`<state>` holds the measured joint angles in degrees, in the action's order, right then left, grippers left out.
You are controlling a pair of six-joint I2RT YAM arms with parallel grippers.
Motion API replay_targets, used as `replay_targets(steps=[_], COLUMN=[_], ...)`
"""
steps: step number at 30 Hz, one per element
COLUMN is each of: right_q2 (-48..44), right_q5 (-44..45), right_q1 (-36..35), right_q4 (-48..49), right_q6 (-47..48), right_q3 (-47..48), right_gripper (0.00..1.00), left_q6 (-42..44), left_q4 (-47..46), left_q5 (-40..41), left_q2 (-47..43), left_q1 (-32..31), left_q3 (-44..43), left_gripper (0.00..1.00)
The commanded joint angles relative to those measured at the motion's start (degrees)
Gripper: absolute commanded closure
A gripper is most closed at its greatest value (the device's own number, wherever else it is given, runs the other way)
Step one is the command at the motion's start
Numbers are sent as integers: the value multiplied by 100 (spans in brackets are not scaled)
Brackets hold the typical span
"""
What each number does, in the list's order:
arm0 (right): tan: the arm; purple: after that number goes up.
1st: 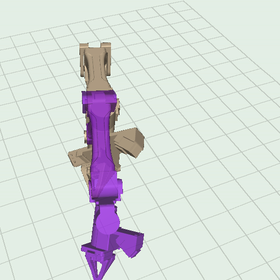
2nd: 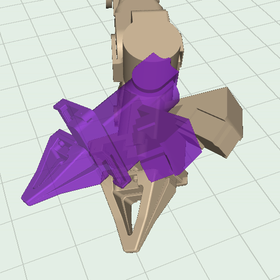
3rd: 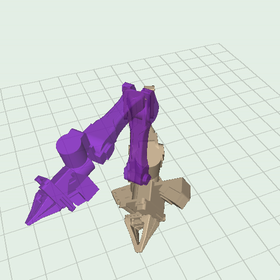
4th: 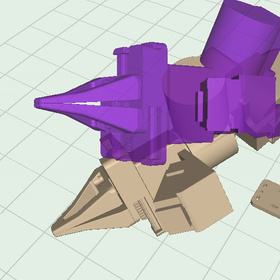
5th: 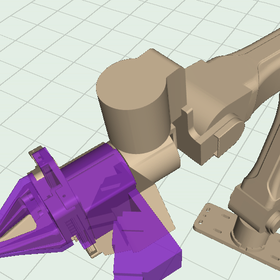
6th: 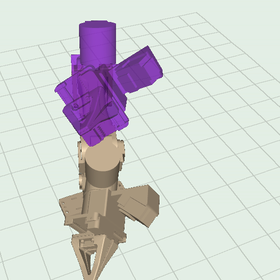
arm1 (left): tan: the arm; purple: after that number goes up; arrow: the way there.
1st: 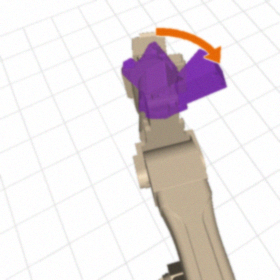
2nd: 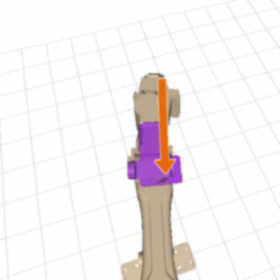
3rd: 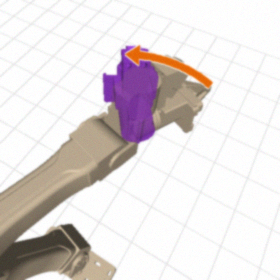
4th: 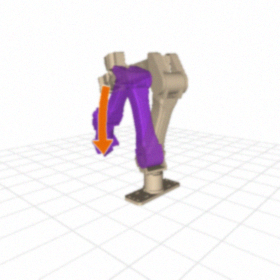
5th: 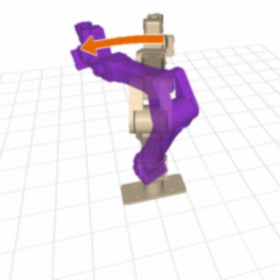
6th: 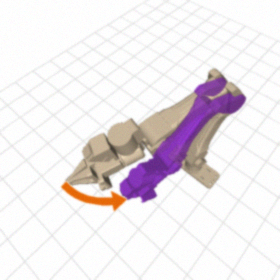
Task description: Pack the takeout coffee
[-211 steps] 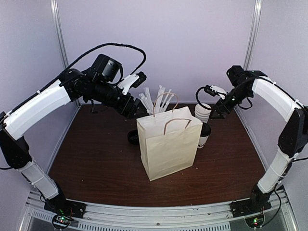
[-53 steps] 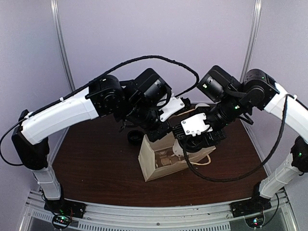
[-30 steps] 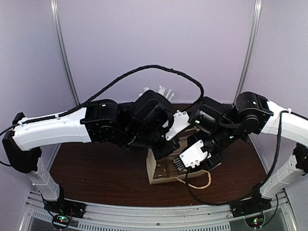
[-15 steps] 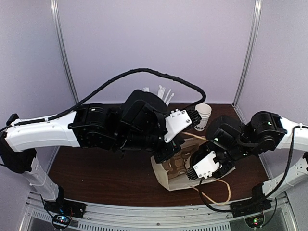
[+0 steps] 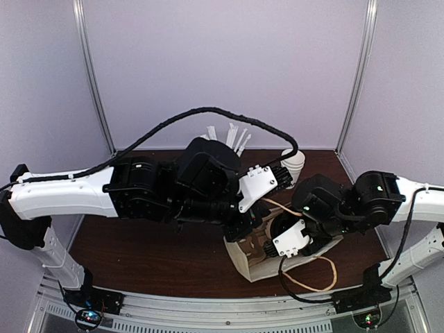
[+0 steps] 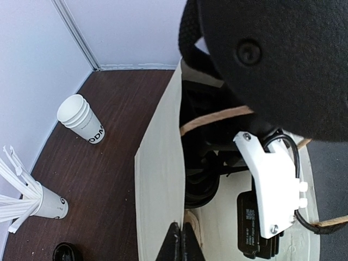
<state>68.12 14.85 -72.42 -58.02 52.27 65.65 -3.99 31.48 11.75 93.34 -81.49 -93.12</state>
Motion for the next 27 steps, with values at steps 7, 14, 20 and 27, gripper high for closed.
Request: replay_targets(steps=[7,14,20,27], right_q2=[-88,-12,12,77], right_q5=[441,532,652,721], right_q1=[-37,-35,-35,-35], right_q4=[203,341,432,449], right_q6=[86,170,208,272], right_q3=[-491,-646,-852,-1023], right_gripper=[42,42,42,41], left_q6=[82,126,125,187], left_q4=[-638,-718,-740,-784], left_q5=[-358,-588,-618,-635], left_q2=[44,63,76,95], left_q1=[-37,-35,-41,-42], left_q3=[27,75,127,134], left_gripper=[100,100,100,100])
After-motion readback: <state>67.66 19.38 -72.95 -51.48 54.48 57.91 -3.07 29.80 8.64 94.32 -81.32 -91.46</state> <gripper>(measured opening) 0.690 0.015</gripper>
